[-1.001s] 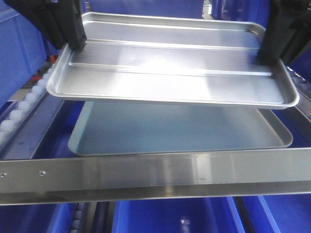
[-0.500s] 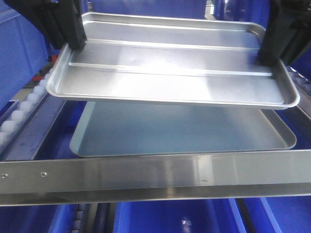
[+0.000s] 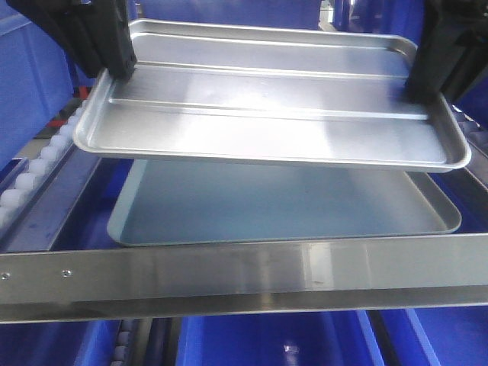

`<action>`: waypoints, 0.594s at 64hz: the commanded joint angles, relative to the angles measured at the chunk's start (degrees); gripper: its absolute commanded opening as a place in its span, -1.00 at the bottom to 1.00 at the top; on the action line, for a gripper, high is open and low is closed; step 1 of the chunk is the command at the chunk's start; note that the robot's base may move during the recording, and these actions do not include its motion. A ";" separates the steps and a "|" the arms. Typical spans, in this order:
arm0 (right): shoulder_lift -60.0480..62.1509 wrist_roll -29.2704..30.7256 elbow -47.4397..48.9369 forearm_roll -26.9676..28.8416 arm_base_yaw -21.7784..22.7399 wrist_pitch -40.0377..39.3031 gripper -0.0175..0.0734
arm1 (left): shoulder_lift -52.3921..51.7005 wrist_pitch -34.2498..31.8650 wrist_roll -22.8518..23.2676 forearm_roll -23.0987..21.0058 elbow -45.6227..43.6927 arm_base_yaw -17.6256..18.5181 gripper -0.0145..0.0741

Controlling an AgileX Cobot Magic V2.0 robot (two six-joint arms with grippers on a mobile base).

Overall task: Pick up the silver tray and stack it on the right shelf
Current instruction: 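Position the held tray above the larger grey-blue tray on the shelf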

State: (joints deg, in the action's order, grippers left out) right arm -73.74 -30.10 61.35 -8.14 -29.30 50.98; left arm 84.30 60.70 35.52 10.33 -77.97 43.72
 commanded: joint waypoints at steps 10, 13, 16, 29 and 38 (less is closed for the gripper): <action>1.78 0.94 2.02 -1.69 0.10 -2.95 -0.49 | -2.12 -1.25 -0.13 1.32 -1.67 0.12 -0.88; 1.78 0.94 2.02 -1.69 0.10 -3.53 -0.49 | -2.12 -1.38 -0.13 1.31 -1.67 0.12 -0.88; 1.78 0.94 2.02 -1.69 0.10 -4.42 -0.49 | -2.12 -2.26 -0.13 1.42 -1.67 0.12 -0.88; 1.78 0.94 2.02 -1.69 0.10 -6.20 -0.49 | -2.01 -3.82 -1.91 2.86 -1.67 0.12 -0.88; 1.78 2.70 2.20 -1.88 0.10 -7.55 -0.49 | -1.34 -5.96 -4.12 2.86 -2.02 -1.24 -0.88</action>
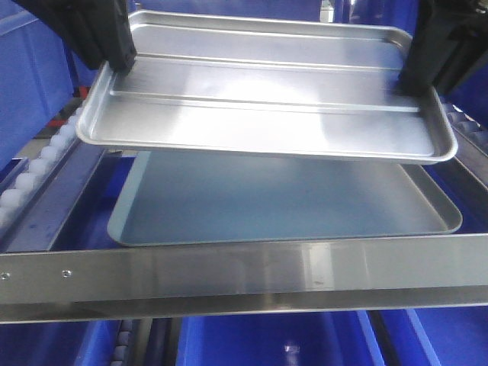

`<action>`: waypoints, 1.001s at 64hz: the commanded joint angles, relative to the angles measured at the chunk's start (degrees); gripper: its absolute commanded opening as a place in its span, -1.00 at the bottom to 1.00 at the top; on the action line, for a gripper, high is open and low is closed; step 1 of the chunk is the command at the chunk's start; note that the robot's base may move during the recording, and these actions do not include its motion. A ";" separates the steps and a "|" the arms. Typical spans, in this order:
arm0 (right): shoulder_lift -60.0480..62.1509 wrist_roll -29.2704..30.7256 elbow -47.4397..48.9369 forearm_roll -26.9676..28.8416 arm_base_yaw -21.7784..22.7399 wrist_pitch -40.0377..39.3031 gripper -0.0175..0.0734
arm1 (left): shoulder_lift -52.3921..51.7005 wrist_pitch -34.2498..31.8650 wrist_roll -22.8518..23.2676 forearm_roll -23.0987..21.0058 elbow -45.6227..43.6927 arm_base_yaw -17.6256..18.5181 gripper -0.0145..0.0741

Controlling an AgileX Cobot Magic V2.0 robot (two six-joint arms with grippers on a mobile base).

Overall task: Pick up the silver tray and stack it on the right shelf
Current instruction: 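Position the held tray above the larger grey-blue tray on the shelf, then lower the silver tray onto the grey-blue tray and open both grippers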

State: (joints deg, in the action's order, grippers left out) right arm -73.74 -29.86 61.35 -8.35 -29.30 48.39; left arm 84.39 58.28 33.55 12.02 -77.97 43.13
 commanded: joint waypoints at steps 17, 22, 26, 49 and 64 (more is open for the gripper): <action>-2.85 5.45 8.36 -1.61 2.79 -3.53 -0.49 | 3.64 -6.93 -5.70 2.18 -5.64 -1.86 -0.88; -6.12 7.68 11.51 -1.61 4.47 -1.99 -0.49 | 6.26 -8.07 -5.70 3.77 -6.82 -1.86 -0.88; -9.10 9.17 13.43 -1.61 5.69 -1.45 -0.49 | 8.18 -10.89 -5.70 5.58 -6.93 -1.86 -0.88; -21.30 10.90 16.12 -2.16 8.82 -4.76 -0.49 | 18.87 -21.60 -1.29 6.78 -7.09 -2.85 -0.88; -25.10 10.90 16.16 -3.83 8.88 -7.09 -0.49 | 22.40 -21.07 1.30 2.50 -8.04 -6.07 -0.88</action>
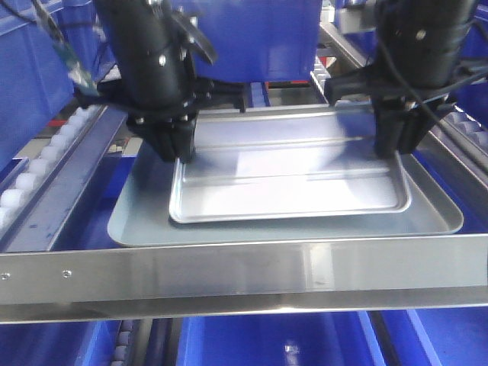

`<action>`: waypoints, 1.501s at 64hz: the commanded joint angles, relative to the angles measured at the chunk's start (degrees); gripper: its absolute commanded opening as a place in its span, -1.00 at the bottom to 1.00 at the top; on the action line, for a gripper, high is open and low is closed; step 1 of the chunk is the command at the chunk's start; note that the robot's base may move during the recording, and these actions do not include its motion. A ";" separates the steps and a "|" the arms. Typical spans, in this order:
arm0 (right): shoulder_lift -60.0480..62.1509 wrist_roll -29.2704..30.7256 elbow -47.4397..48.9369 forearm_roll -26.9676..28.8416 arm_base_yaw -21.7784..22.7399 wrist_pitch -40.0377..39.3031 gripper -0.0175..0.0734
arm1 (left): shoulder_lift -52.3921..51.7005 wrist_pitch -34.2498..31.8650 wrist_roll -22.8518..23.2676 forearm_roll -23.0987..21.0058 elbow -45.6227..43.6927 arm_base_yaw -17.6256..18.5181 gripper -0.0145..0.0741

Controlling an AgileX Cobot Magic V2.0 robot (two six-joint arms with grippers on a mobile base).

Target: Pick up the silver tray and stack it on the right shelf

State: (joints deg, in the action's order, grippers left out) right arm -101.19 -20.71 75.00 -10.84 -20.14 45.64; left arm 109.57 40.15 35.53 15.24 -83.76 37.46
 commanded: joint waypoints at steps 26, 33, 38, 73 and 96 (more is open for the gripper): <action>2.17 1.75 5.66 -1.81 -0.28 -1.45 0.34 | -2.54 -1.24 -3.01 -2.31 -3.13 -1.29 -0.09; 2.17 1.83 7.05 -1.81 -0.28 0.59 0.60 | -2.54 -0.33 -3.01 -2.31 -3.61 -1.29 0.20; 2.63 2.25 7.76 -1.81 -0.34 1.92 0.59 | -2.54 2.79 -3.01 -2.31 -5.15 -1.29 0.24; 23.43 2.25 -0.95 -1.73 -0.46 2.58 -0.49 | -27.66 7.85 -5.75 6.01 9.54 6.70 -0.87; 45.60 2.32 -31.98 -1.73 -0.46 -11.98 -0.49 | -51.86 -17.54 -5.65 4.13 42.65 7.50 -0.88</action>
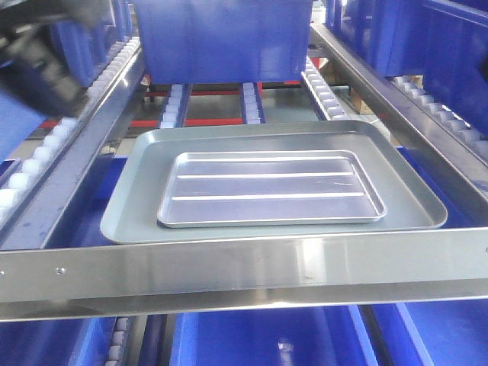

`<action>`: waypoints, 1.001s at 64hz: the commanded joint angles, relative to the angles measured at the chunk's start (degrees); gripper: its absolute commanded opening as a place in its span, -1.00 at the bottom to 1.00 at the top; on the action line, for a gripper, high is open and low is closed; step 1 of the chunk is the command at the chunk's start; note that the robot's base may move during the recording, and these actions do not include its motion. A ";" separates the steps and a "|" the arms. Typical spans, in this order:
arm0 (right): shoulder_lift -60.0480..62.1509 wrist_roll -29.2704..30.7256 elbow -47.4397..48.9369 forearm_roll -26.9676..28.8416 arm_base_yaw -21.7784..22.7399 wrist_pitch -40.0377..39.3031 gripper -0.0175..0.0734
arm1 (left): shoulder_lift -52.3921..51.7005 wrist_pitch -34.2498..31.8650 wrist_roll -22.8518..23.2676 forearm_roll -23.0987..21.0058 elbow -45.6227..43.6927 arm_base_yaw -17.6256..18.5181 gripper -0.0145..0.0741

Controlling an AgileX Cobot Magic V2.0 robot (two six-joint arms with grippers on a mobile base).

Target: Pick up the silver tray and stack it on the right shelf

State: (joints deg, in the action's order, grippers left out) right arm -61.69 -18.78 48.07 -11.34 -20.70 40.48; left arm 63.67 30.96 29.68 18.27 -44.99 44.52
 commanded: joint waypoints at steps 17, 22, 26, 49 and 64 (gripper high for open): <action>29.17 0.39 -18.50 -1.22 -0.13 -9.48 -0.49 | -24.99 -9.77 -0.08 1.31 13.74 1.95 -0.88; 36.73 0.39 -19.02 -1.22 -0.13 -9.31 -0.49 | -30.92 -7.75 -1.53 1.31 13.96 3.58 -0.88; 42.51 0.39 -19.02 -1.22 -0.13 -9.82 -0.49 | -35.39 -6.26 -1.92 1.31 13.96 5.09 -0.88; 53.80 0.39 -19.02 -1.22 -0.13 -10.16 -0.49 | -45.62 -4.36 -1.92 1.31 13.96 7.22 -0.88; 53.80 0.39 -19.02 -1.22 -0.13 -10.16 -0.49 | -45.62 -4.36 -1.92 1.31 13.96 7.22 -0.88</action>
State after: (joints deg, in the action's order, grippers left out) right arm -7.23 -18.78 27.58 -11.34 -20.70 35.22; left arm 17.55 30.89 27.89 18.71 -29.42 51.34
